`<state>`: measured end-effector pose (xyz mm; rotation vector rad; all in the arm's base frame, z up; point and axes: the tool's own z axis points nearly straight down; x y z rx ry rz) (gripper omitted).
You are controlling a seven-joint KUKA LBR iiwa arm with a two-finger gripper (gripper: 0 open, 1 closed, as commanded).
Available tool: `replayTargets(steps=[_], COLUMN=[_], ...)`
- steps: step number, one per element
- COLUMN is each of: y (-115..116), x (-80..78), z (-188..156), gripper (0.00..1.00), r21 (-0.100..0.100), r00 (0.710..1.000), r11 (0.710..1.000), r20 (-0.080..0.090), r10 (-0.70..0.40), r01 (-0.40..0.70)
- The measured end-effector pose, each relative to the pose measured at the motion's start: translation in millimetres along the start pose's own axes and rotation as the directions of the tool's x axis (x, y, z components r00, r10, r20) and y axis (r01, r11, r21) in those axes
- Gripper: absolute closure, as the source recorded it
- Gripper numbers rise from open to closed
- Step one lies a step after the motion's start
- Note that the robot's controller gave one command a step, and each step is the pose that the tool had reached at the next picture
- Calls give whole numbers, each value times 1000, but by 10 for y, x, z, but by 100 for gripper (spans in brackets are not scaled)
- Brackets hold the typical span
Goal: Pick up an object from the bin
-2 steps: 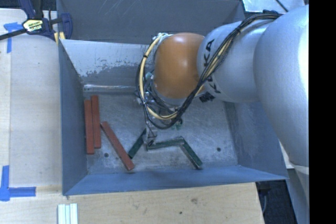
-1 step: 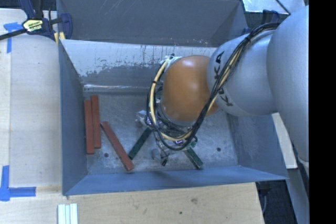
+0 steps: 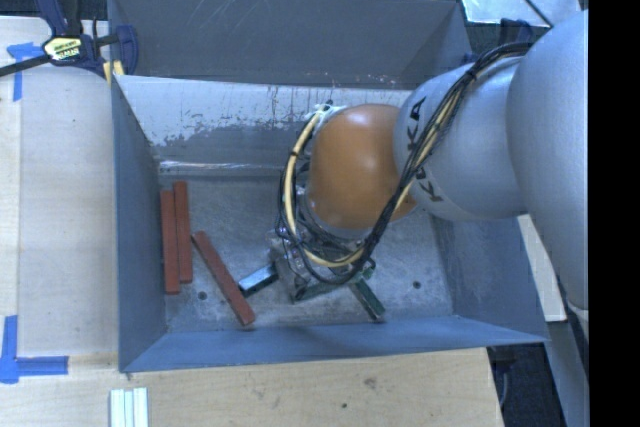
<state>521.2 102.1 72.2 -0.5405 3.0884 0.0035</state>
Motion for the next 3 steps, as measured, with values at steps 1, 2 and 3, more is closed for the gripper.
replayTargets(steps=[1,2,3], y=[-8,-6,449], x=[19,12,-236], z=[19,11,-1320], gripper=[0,100,100], r21=[1,0,1], r00=[1000,1000,1000], r11=[1000,1000,1000], r20=[-5,-4,6], r10=[1,2,-17], r01=[-1,-2,17])
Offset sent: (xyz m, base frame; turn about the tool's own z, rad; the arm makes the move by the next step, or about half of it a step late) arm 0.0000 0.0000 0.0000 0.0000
